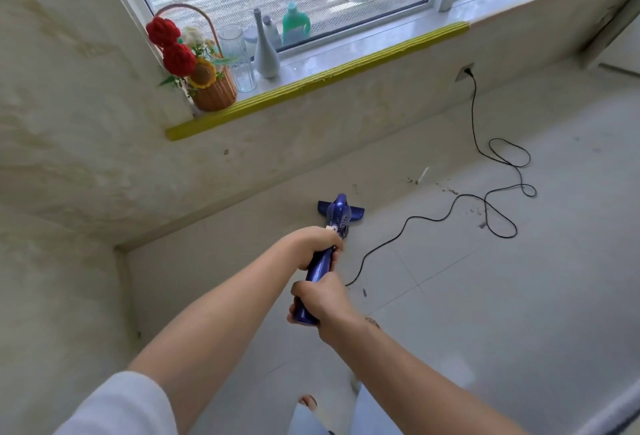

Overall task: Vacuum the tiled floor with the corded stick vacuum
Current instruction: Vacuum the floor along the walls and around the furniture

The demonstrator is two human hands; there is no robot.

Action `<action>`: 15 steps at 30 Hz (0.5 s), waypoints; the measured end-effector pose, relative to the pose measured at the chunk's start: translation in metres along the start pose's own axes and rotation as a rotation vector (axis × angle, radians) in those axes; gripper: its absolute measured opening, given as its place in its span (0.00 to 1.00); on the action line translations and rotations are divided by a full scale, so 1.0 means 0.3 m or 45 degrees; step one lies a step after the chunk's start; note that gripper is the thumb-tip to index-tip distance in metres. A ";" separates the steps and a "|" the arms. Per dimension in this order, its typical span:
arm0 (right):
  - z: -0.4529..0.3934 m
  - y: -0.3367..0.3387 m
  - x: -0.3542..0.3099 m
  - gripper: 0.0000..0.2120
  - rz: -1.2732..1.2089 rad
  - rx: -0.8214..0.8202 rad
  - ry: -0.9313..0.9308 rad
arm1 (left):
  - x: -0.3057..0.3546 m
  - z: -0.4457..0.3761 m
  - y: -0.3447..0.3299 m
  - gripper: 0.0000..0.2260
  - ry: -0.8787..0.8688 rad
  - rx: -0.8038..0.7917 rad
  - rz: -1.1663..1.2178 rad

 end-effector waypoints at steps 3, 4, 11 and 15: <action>-0.050 0.073 -0.046 0.13 0.062 0.032 -0.025 | 0.070 -0.065 -0.017 0.04 -0.008 0.025 0.043; -0.074 0.111 -0.072 0.12 0.095 0.037 -0.033 | 0.105 -0.092 -0.030 0.04 -0.002 0.032 0.060; -0.187 0.314 -0.244 0.10 0.271 0.055 -0.025 | 0.305 -0.223 -0.094 0.09 -0.104 0.086 0.173; -0.226 0.413 -0.281 0.13 0.333 0.035 -0.061 | 0.352 -0.289 -0.145 0.10 -0.160 0.135 0.242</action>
Point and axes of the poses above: each hand's wrist, its own z-axis away from the middle knuckle, its own y-axis out of the back of the hand, x = y × z, the point moved 2 cm from there along -z, towards the middle knuckle, and after that the axes turned 10 degrees about -x, right-handed, at the moved point
